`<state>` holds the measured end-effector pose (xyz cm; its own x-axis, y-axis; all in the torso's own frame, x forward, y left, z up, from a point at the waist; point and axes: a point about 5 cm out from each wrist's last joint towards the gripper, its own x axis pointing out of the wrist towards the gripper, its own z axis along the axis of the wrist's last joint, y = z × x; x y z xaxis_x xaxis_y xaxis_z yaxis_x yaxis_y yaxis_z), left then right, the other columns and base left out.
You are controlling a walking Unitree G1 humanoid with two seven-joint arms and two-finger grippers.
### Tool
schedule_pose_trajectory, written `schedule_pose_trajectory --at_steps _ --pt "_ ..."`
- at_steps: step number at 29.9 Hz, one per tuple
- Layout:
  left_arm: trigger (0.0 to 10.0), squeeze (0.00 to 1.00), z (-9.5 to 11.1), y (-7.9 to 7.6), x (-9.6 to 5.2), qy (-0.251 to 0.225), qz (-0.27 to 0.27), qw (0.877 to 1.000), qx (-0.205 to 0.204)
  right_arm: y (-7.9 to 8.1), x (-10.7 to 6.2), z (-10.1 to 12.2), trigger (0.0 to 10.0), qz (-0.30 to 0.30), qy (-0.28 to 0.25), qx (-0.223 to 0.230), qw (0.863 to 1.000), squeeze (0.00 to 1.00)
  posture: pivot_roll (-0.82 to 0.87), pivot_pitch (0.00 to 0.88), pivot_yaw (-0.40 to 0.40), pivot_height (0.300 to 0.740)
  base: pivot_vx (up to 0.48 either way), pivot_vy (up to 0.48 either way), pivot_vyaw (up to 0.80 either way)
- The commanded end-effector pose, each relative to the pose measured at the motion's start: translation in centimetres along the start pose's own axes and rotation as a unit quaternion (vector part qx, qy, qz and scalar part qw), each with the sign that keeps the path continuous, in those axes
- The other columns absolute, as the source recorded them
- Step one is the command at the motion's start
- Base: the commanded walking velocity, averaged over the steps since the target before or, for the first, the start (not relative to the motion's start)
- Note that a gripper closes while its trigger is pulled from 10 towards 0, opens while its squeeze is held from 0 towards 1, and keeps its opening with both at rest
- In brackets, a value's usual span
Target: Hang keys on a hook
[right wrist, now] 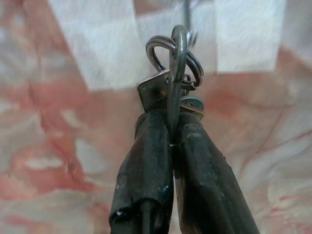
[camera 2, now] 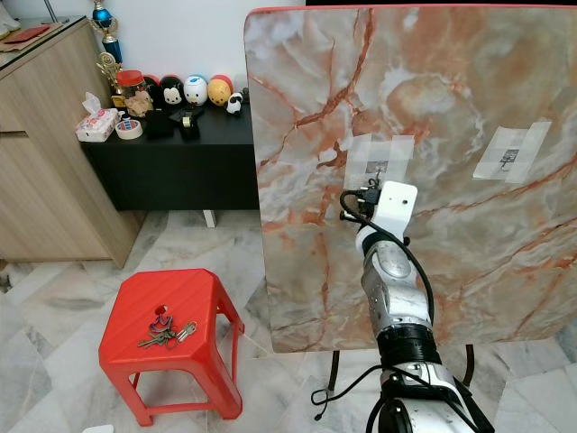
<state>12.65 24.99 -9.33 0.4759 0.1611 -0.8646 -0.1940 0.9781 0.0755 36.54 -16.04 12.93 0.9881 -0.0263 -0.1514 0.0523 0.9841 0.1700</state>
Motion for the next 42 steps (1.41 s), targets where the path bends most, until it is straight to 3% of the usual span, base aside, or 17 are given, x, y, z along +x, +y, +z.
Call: schedule_pose_trajectory --at_steps 1,24,42 --pt "10.0 0.0 -0.1 0.2 0.0 0.01 -0.002 1.0 0.016 0.4 0.0 0.1 10.0 0.008 0.001 -0.006 1.0 0.0 0.05 0.0 -0.012 0.74 0.0 0.0 0.0" --pt "10.0 0.0 0.0 0.3 0.0 0.009 -0.004 1.0 0.02 -0.3 -0.4 1.1 10.0 -0.03 -0.039 0.026 0.998 0.0 0.05 0.0 -0.011 0.74 0.0 0.0 0.0" --pt "10.0 0.0 0.0 0.2 0.0 0.009 -0.006 1.0 0.025 0.5 0.4 2.0 10.0 -0.009 -0.043 0.022 0.999 0.0 0.06 0.0 -0.01 0.74 0.0 0.0 0.0"
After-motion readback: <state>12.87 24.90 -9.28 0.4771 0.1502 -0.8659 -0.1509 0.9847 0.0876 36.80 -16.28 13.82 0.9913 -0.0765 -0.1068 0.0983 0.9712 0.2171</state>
